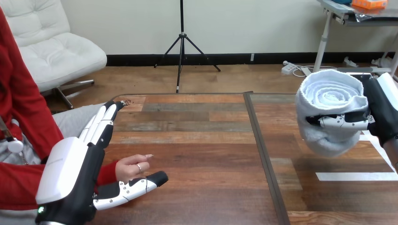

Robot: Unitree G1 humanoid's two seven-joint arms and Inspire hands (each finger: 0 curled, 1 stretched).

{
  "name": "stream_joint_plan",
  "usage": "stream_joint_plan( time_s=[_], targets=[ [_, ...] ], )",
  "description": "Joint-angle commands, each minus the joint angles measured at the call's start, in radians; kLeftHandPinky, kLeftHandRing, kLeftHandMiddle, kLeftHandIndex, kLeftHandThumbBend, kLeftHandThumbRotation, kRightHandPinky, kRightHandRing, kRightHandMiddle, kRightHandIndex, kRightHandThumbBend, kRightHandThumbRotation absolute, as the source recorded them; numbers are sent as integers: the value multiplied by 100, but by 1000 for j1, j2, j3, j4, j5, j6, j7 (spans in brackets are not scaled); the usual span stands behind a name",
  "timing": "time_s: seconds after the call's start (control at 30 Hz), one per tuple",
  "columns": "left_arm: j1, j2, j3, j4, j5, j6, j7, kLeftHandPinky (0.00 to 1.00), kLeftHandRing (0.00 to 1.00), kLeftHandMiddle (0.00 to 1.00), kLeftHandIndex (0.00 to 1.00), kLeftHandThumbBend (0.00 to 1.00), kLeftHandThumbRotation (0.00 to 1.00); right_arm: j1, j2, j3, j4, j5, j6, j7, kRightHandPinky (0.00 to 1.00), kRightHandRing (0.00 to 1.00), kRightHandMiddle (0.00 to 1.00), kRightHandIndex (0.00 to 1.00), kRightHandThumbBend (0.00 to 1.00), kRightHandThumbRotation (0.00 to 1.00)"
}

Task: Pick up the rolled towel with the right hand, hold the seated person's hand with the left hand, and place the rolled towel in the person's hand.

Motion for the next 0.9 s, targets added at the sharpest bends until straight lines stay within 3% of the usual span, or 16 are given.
stream_joint_plan(
  time_s=[0.0,0.23,0.6,0.87],
  targets=[
    [-74,47,7,-22,30,22,-2,83,94,95,93,100,72,-56,6,-31,-22,15,-13,-5,36,40,43,44,77,0],
    [-104,101,-4,1,72,21,-7,83,92,93,92,100,70,-53,11,-36,-20,25,-14,10,36,40,43,44,77,0],
    [-151,151,-28,60,114,28,2,82,90,91,90,100,66,-50,12,-35,-21,21,-3,11,36,40,43,44,78,0],
    [-189,192,-50,111,134,48,-22,86,91,91,90,100,65,-47,13,-36,-22,21,2,11,36,40,43,44,78,0]
  ],
)
